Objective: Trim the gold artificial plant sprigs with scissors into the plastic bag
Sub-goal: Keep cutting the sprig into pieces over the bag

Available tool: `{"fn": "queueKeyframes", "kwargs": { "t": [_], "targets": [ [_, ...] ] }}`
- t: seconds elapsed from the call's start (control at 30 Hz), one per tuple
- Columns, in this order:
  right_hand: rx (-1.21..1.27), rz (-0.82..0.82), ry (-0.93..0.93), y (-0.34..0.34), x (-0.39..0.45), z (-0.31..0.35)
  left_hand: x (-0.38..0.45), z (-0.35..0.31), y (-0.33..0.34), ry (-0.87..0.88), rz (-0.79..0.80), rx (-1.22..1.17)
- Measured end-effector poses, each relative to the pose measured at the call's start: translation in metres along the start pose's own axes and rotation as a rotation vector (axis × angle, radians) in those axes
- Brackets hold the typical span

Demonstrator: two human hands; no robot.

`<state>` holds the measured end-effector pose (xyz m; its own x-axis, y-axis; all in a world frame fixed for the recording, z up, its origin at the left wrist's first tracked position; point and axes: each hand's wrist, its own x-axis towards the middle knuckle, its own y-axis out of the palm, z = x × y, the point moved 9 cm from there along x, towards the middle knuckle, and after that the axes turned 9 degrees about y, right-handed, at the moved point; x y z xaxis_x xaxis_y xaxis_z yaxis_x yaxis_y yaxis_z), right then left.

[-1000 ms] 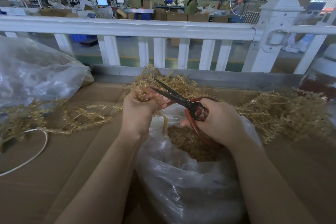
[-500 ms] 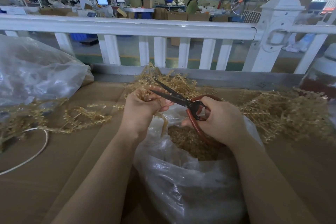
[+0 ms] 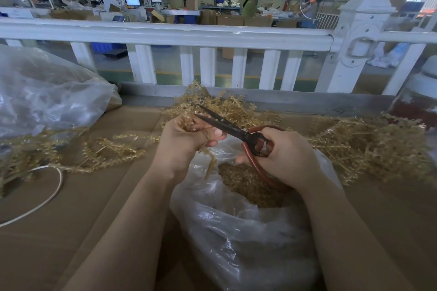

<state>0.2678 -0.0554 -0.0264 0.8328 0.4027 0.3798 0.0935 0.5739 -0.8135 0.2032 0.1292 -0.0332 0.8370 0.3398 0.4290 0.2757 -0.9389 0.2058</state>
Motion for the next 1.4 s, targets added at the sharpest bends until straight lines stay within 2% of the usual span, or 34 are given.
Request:
{"fn": "queueKeyframes", "kwargs": {
  "t": [0.27, 0.43, 0.63, 0.9, 1.23, 1.4],
  "targets": [
    [-0.036, -0.074, -0.071, -0.01, -0.004, 0.01, -0.002, 0.0, 0.01, -0.049, 0.109, 0.033],
    [-0.033, -0.09, -0.082, -0.012, -0.004, 0.011, -0.003, -0.001, 0.009, -0.046, 0.124, 0.038],
    [-0.013, -0.016, -0.056, -0.003, -0.001, 0.006, -0.004, 0.0, 0.011, -0.078, 0.144, -0.004],
    [0.038, -0.008, -0.04, -0.004, -0.001, 0.005, -0.005, -0.001, 0.011, -0.09, 0.117, -0.077],
    [0.015, 0.024, 0.0, 0.001, 0.001, -0.002, -0.005, -0.006, 0.011, -0.049, 0.146, -0.006],
    [-0.049, 0.025, -0.041, 0.0, 0.0, 0.003, -0.007, -0.005, 0.013, -0.048, 0.182, 0.06]
  ]
}}
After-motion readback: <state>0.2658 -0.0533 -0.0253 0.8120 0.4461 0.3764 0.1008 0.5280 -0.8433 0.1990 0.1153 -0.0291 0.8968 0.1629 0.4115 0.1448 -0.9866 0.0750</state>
